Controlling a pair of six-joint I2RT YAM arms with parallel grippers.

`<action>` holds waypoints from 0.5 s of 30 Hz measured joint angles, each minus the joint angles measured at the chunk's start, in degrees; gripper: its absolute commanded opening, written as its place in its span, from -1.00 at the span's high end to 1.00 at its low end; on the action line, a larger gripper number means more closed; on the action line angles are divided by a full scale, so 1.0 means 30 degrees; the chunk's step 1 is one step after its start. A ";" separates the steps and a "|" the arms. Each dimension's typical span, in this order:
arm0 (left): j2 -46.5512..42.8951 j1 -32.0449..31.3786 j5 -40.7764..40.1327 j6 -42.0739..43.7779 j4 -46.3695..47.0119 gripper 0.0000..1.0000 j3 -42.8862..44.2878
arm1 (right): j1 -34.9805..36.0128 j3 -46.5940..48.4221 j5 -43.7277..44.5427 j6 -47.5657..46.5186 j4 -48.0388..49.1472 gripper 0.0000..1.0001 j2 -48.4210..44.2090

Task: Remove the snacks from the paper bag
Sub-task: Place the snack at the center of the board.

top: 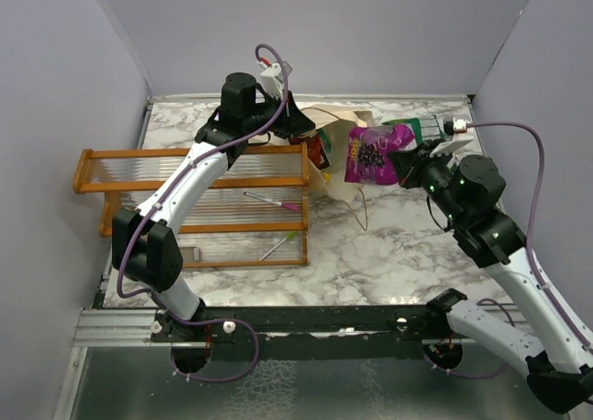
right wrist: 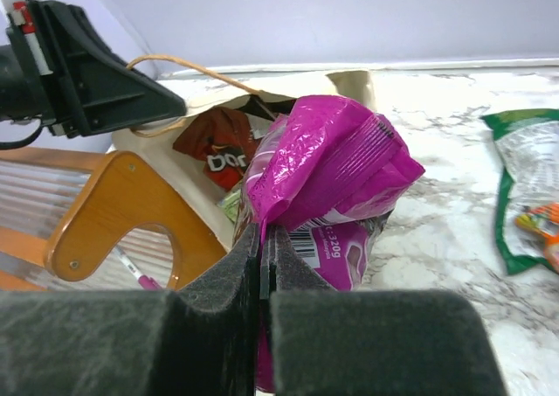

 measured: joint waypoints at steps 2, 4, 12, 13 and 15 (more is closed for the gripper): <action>0.0000 0.0000 0.0007 0.0000 -0.0007 1.00 0.0000 | 0.0000 0.0022 0.0889 -0.0044 -0.0525 0.98 -0.0634; 0.0000 0.0000 0.0007 0.0000 -0.0007 1.00 0.0000 | 0.0073 -0.0015 0.2164 0.0029 -0.1086 0.98 -0.1166; 0.0000 0.0000 0.0000 0.0007 -0.0007 1.00 0.0000 | 0.0073 -0.2506 1.0258 0.1035 -0.1217 0.98 -0.4364; 0.0000 0.0000 0.0000 0.0007 -0.0007 1.00 0.0000 | 0.0051 -0.2688 1.1074 0.1122 -0.1166 0.97 -0.4379; 0.0000 0.0000 0.0000 0.0007 -0.0015 1.00 0.0000 | 0.0051 -0.3060 1.3049 0.1617 -0.1122 0.98 -0.3912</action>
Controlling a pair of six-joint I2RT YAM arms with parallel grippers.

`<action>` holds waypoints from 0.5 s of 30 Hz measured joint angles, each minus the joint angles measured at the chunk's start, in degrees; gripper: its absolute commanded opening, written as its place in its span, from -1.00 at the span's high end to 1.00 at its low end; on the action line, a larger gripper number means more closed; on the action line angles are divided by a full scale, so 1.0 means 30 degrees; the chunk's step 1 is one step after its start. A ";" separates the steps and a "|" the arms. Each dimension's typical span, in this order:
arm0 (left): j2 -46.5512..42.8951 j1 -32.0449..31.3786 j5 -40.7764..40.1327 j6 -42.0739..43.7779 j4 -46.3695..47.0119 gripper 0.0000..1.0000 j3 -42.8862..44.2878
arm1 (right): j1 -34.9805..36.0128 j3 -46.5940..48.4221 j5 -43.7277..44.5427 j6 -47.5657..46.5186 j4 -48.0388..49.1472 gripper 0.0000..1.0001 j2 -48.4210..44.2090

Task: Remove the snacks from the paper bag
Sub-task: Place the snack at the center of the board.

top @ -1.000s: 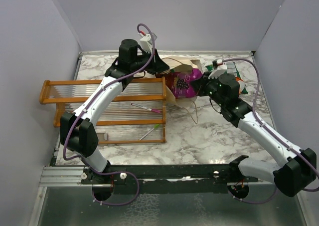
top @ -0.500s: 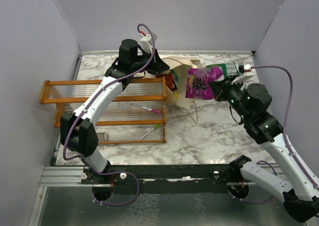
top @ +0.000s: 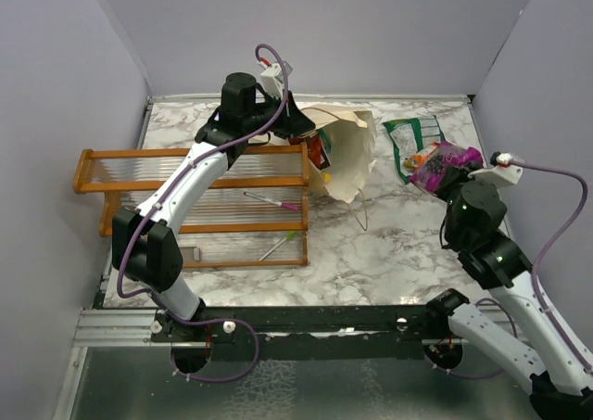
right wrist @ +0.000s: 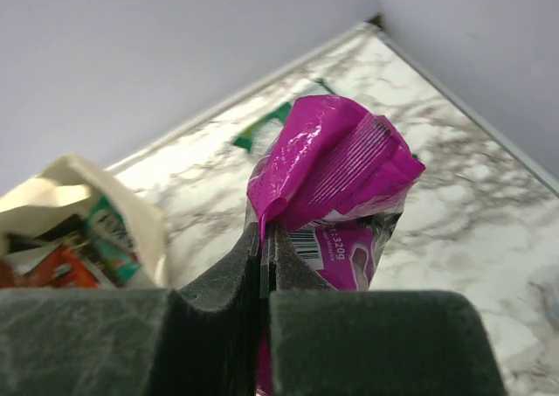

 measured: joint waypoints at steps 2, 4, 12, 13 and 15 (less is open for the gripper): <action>0.0000 0.0000 -0.0007 0.0007 0.0000 1.00 0.0000 | 0.0000 -0.0313 0.1574 0.0794 -0.0051 0.98 0.0845; 0.0000 0.0000 -0.0007 0.0007 -0.0007 1.00 0.0000 | 0.0000 -0.0597 0.2586 0.1821 -0.0350 0.98 0.1843; 0.0000 0.0000 -0.0007 0.0015 -0.0138 1.00 0.0000 | -0.0022 -0.2885 0.3483 0.5829 -0.2011 0.98 0.4663; 0.0000 0.0000 -0.0007 0.0007 -0.0138 1.00 0.0000 | -0.0160 -0.3075 0.3490 0.6142 -0.2004 0.98 0.4714; 0.0000 0.0000 -0.0007 0.0007 -0.0146 1.00 0.0000 | -0.0568 -0.3220 0.3490 0.6484 -0.1938 0.98 0.4779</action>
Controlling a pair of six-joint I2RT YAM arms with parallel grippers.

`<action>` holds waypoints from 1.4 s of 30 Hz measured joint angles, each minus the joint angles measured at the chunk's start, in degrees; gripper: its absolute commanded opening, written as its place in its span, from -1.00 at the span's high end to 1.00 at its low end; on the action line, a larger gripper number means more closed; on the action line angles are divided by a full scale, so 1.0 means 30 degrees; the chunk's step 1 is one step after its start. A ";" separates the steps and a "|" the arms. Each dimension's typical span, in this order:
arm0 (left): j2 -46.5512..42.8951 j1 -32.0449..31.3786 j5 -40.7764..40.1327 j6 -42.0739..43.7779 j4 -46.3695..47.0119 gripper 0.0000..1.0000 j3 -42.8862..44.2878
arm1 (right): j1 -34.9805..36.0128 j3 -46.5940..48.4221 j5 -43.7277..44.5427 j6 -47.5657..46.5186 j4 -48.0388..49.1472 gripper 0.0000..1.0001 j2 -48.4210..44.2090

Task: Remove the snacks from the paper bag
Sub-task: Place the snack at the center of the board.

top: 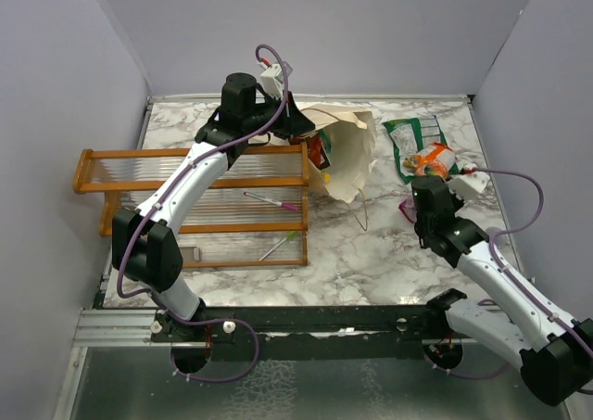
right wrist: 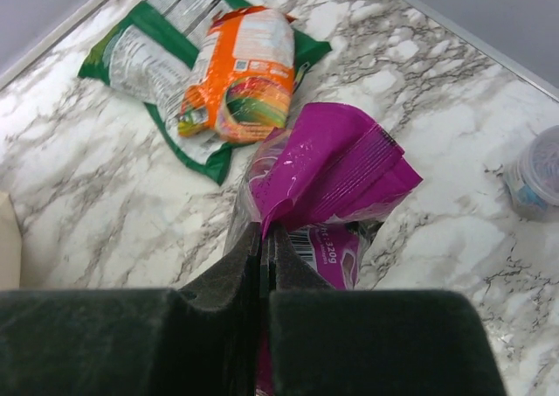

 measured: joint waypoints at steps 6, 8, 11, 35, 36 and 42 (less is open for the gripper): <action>0.0000 0.0000 0.0000 0.0000 -0.0015 1.00 0.0000 | -0.3606 -0.0087 -0.1530 0.0954 0.1158 0.98 0.0780; 0.0000 0.0000 0.0000 0.0000 -0.0029 1.00 0.0000 | -0.5158 -0.0452 -0.2455 0.1078 0.2142 0.98 0.1049; 0.0000 0.0000 0.0000 0.0000 -0.0036 1.00 0.0000 | -0.6360 -0.1661 -0.3155 0.1231 0.3840 0.98 0.1209; 0.0000 0.0000 0.0452 -0.0153 0.0036 1.00 0.0000 | -0.9617 -0.5042 -0.7089 0.3293 0.7664 -0.54 0.2586; 0.0000 0.0000 0.0459 -0.0153 0.0036 1.00 0.0000 | -0.9617 -0.5020 -0.7162 0.3169 0.7395 -0.66 0.2106; 0.0000 0.0000 0.0568 -0.0138 0.0029 1.00 0.0000 | -0.9668 -0.3308 -0.8196 0.1428 0.6047 -0.99 -0.1239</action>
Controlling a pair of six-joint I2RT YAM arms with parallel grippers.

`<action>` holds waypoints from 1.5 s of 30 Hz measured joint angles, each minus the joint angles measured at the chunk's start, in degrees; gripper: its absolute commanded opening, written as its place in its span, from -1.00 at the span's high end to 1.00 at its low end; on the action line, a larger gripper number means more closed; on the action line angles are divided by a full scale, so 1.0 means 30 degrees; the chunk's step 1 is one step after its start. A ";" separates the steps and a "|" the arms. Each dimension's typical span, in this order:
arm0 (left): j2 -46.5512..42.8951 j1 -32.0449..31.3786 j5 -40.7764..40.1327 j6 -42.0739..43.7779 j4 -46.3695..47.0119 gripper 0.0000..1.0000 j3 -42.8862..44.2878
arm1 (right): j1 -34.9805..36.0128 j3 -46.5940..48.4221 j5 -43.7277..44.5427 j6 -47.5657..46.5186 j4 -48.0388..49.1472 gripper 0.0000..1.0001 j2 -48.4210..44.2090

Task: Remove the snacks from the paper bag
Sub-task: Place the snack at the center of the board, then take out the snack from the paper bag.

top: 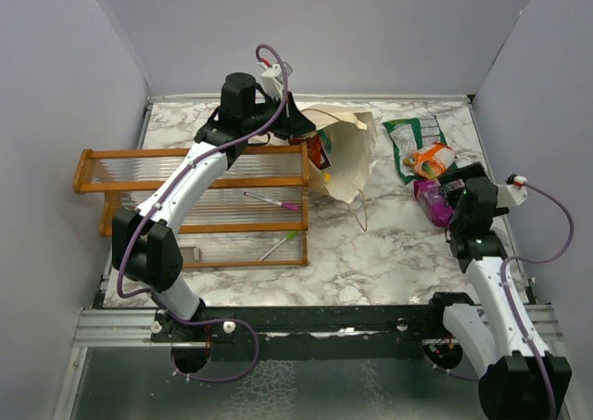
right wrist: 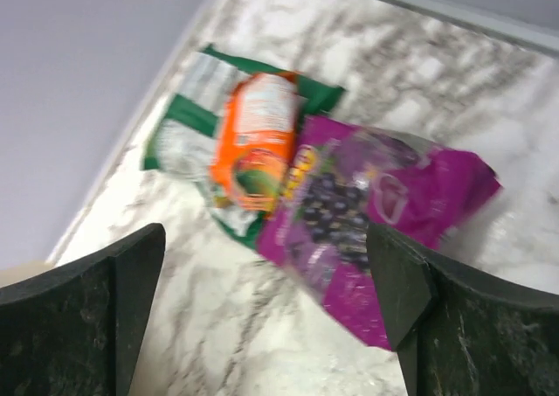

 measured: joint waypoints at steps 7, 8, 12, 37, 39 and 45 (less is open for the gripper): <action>0.0000 0.0000 0.0015 0.0153 0.0007 1.00 0.0000 | -0.0029 0.0896 -0.6492 -0.4932 0.1086 -0.99 -0.2557; 0.0000 0.0000 0.0015 0.0284 0.0007 1.00 0.0000 | -0.0051 0.0896 -0.8276 -0.5668 0.1537 -0.99 -0.2616; -0.0066 -0.0007 -0.0087 0.0925 -0.0029 1.00 0.0000 | 0.0291 0.0896 -1.6116 -0.7380 0.4503 -0.99 -0.1581; -0.2186 -0.0845 -0.2047 0.4102 0.0408 1.00 -0.1217 | 0.9282 0.4524 -1.5453 -1.6276 1.1730 -0.38 1.1526; -0.2186 -0.0845 -0.2055 0.4095 0.0415 1.00 -0.1217 | 0.9333 0.4772 -1.5300 -1.6742 1.2196 -0.40 1.2713; -0.2186 -0.0845 -0.2047 0.4073 0.0430 1.00 -0.1217 | 0.9770 0.6156 -1.4171 -1.7697 1.2772 -0.36 1.5759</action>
